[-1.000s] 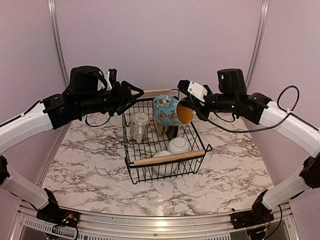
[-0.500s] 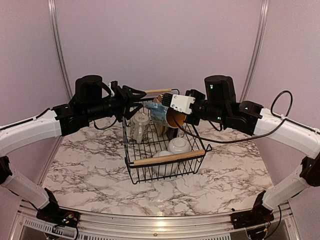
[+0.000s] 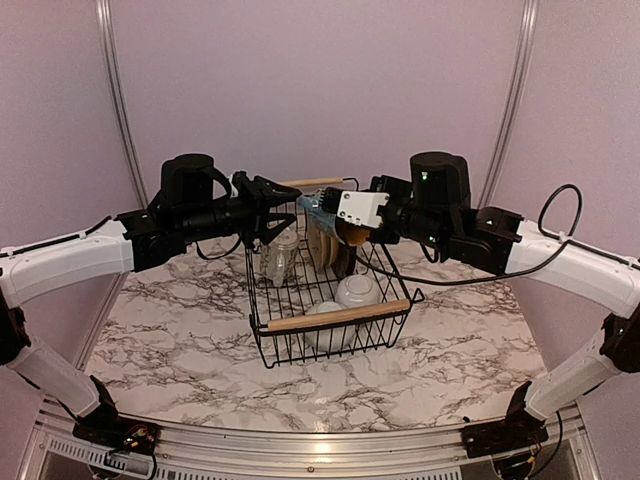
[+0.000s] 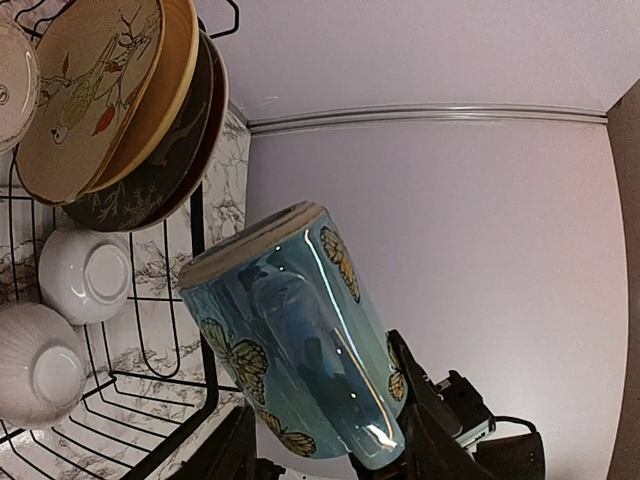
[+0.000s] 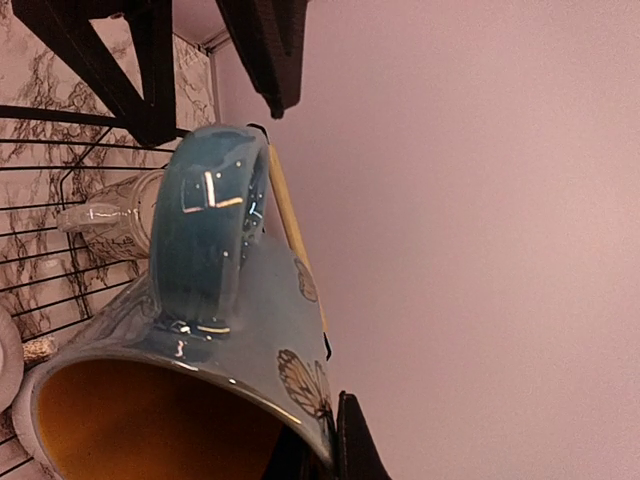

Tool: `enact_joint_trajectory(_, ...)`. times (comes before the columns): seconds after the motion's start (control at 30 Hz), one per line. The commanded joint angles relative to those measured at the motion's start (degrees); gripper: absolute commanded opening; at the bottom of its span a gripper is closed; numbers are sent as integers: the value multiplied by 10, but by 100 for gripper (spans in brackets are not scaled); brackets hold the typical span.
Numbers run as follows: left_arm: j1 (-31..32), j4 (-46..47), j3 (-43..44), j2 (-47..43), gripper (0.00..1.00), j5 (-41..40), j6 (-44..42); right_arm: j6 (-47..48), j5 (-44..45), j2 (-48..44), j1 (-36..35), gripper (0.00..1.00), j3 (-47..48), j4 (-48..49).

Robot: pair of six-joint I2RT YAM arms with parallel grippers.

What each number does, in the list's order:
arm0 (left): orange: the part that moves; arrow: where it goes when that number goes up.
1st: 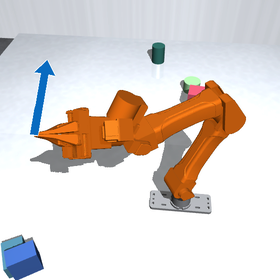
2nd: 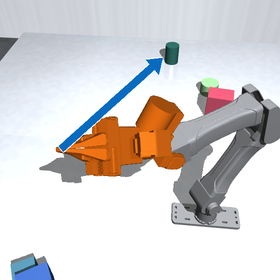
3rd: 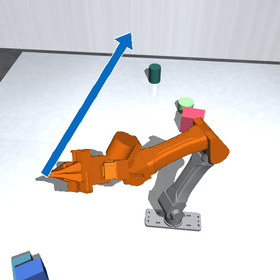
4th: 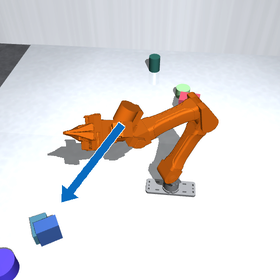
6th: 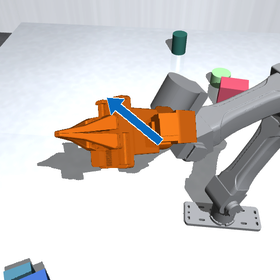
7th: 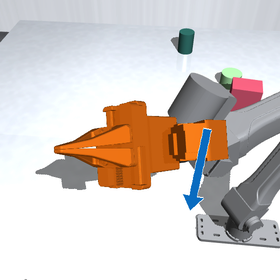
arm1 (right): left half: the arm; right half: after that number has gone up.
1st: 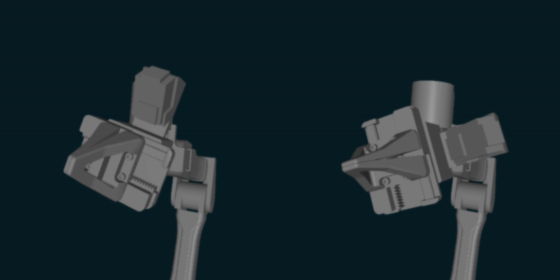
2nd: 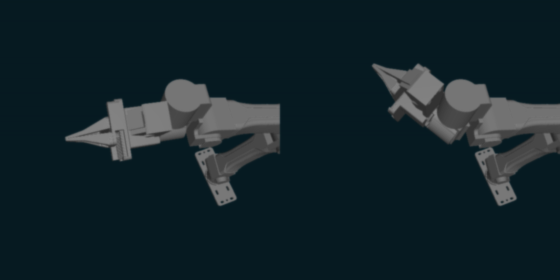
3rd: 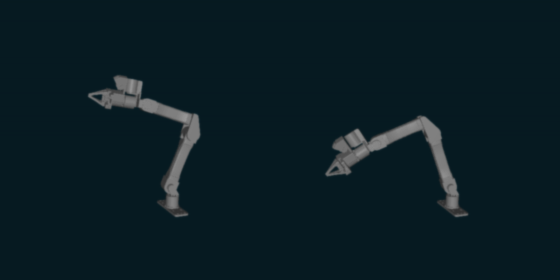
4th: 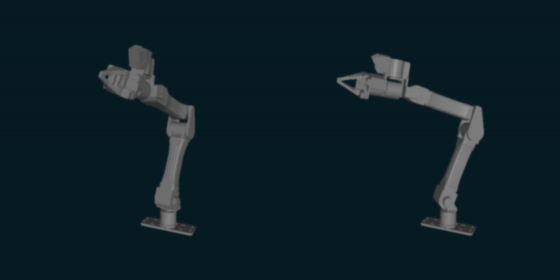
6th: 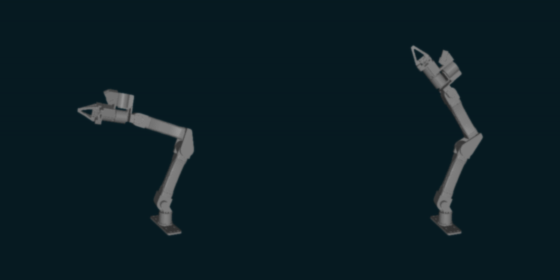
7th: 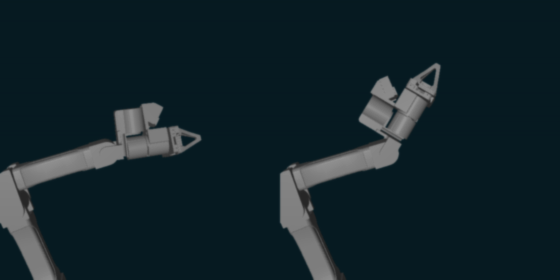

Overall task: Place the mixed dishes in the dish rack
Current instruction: Pass from the right arm to the left

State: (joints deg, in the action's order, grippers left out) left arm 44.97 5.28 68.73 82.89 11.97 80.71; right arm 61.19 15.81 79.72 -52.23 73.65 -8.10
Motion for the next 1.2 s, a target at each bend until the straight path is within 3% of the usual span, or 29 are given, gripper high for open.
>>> enact_joint_trajectory(0.0, -10, -2, 16, -4, 53, 7, 8, 23, 16, -19, -25, 0, 22, 88)
enact_joint_trajectory(0.17, -12, 15, 27, 19, 51, 29, 13, 83, 58, -9, -72, 0, 6, 121)
enact_joint_trajectory(0.3, -13, 31, 19, 26, 42, 40, 23, 116, 94, -7, -86, 0, -12, 169)
enact_joint_trajectory(0.57, -30, 54, -3, 10, 1, 40, 27, 153, 110, -23, -88, 0, -71, 216)
enact_joint_trajectory(0.7, -35, 69, -8, 9, 0, 42, 22, 145, 105, -35, -88, 18, -102, 209)
enact_joint_trajectory(0.73, -36, 76, -9, 9, 0, 43, 21, 139, 104, -39, -89, 26, -109, 203)
enact_joint_trajectory(0.87, -43, 97, -5, 7, 0, 46, -1, 73, 73, -61, -80, 75, -108, 121)
enact_joint_trajectory(0.93, -47, 95, 7, 9, 0, 47, -31, 34, 40, -70, -69, 86, -95, 51)
enact_joint_trajectory(1.17, -49, -42, 107, 33, 0, 20, -220, -89, -86, -117, -2, 93, -71, -85)
